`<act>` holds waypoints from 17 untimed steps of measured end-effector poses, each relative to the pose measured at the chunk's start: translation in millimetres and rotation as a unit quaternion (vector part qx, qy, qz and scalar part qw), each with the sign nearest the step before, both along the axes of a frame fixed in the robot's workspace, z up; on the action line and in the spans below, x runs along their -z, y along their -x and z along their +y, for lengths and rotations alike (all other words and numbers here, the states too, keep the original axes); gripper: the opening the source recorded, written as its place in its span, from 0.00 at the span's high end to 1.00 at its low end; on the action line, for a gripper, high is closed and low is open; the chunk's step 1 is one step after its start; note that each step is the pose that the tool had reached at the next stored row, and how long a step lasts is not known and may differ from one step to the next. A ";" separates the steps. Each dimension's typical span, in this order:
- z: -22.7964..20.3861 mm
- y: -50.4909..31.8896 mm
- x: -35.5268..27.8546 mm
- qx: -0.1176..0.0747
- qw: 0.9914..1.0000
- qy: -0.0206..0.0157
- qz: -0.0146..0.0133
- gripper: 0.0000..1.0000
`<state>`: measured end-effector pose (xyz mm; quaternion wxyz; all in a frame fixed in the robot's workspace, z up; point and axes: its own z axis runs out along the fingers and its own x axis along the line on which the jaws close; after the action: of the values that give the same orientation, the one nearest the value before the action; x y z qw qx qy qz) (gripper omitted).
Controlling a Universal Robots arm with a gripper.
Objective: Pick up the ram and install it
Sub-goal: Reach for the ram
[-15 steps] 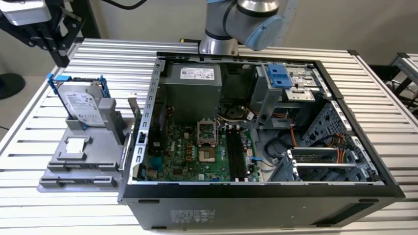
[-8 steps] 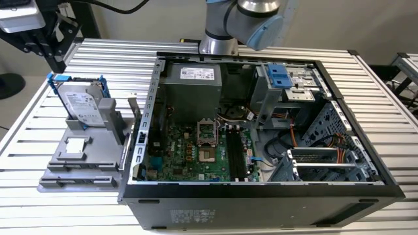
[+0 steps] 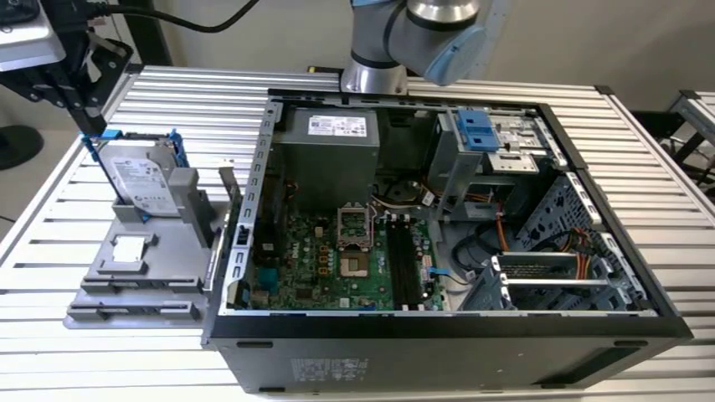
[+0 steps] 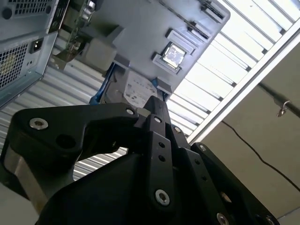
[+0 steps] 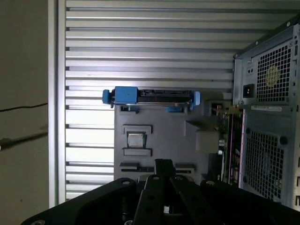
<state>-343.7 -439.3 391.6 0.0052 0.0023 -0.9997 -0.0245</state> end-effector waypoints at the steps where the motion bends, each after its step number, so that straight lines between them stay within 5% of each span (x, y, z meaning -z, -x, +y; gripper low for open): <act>1: -2.3 0.0 0.0 0.000 1.000 0.000 0.000 1.00; 10: -27.9 0.0 0.4 0.000 1.000 0.000 0.000 1.00; 17: -43.4 -0.6 0.4 -0.001 1.000 0.000 0.001 1.00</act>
<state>-343.1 -482.8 391.2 0.0057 0.0032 -0.9997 -0.0244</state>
